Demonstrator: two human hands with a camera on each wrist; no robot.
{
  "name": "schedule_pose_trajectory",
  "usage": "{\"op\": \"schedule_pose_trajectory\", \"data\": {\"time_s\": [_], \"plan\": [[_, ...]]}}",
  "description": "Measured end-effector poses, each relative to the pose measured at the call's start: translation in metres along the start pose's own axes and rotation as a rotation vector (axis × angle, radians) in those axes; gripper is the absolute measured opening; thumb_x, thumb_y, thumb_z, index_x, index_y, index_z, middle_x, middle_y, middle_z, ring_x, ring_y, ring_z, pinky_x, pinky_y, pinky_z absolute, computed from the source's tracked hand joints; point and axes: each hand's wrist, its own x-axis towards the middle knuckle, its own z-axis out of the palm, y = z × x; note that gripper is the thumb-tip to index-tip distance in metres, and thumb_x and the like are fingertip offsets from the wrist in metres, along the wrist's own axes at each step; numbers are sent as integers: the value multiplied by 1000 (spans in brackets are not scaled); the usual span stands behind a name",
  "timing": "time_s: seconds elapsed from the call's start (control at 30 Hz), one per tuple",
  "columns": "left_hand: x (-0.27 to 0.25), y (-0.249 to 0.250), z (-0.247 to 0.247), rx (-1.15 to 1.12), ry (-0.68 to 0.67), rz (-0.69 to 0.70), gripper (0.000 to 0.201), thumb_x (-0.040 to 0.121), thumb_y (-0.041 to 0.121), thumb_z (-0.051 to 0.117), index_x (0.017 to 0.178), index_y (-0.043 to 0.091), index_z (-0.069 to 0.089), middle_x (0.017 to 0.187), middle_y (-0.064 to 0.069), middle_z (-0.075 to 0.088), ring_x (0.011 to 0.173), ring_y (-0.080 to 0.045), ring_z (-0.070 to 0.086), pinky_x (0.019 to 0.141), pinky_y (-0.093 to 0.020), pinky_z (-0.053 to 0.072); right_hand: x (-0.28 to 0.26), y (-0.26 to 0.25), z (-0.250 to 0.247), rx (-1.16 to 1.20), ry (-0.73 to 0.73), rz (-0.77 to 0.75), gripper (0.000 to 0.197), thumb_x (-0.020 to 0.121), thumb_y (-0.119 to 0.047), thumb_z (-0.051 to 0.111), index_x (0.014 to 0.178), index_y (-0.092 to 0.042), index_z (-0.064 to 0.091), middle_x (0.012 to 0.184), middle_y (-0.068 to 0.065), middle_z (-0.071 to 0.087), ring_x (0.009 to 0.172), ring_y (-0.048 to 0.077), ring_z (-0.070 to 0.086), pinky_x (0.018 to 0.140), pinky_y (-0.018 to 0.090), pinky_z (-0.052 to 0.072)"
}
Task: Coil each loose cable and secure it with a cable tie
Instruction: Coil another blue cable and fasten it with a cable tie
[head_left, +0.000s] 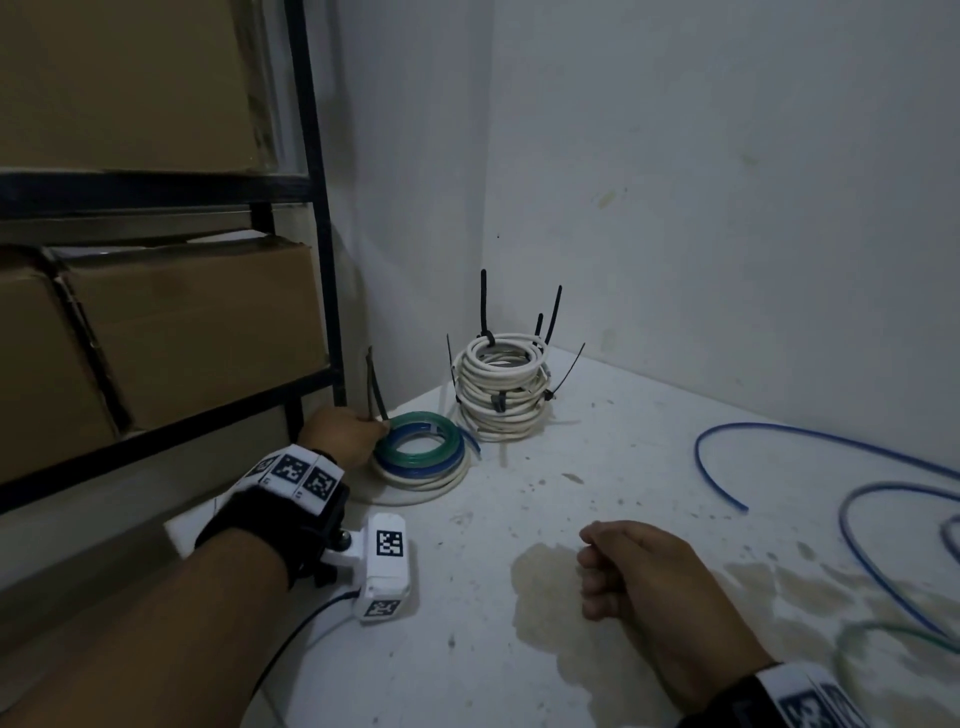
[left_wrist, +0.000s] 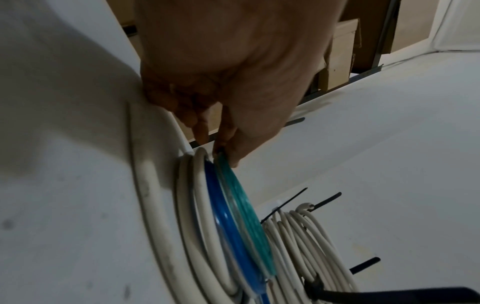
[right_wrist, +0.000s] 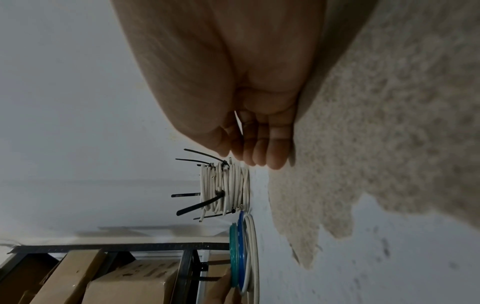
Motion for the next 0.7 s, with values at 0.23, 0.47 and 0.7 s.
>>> {"op": "schedule_pose_trajectory", "data": {"time_s": [0.23, 0.47, 0.7], "plan": [[-17, 9, -19, -159, 36, -48, 24, 87, 23, 64, 98, 2, 67, 98, -13, 64, 97, -29, 60, 82, -33, 47, 0, -4, -7, 68, 23, -6, 19, 93, -14, 56, 86, 2, 65, 72, 17, 58, 57, 24, 50, 52, 34, 45], [-113, 66, -18, -753, 207, 101, 16, 93, 12, 53, 78, 19, 56, 67, -2, 47, 65, -18, 44, 54, -24, 36, -32, -39, -54, -238, 16, -193, 17, 93, -20, 56, 85, -11, 68, 76, 5, 68, 58, 16, 57, 51, 28, 44], [-233, 131, 69, -809, -507, 185, 27, 94, 7, 51, 70, 18, 51, 55, 5, 37, 48, -9, 31, 45, -20, 28, -114, -45, -165, -789, 24, -188, 22, 94, -38, 53, 86, -23, 67, 84, -5, 70, 63, 2, 62, 55, 14, 44]]}}
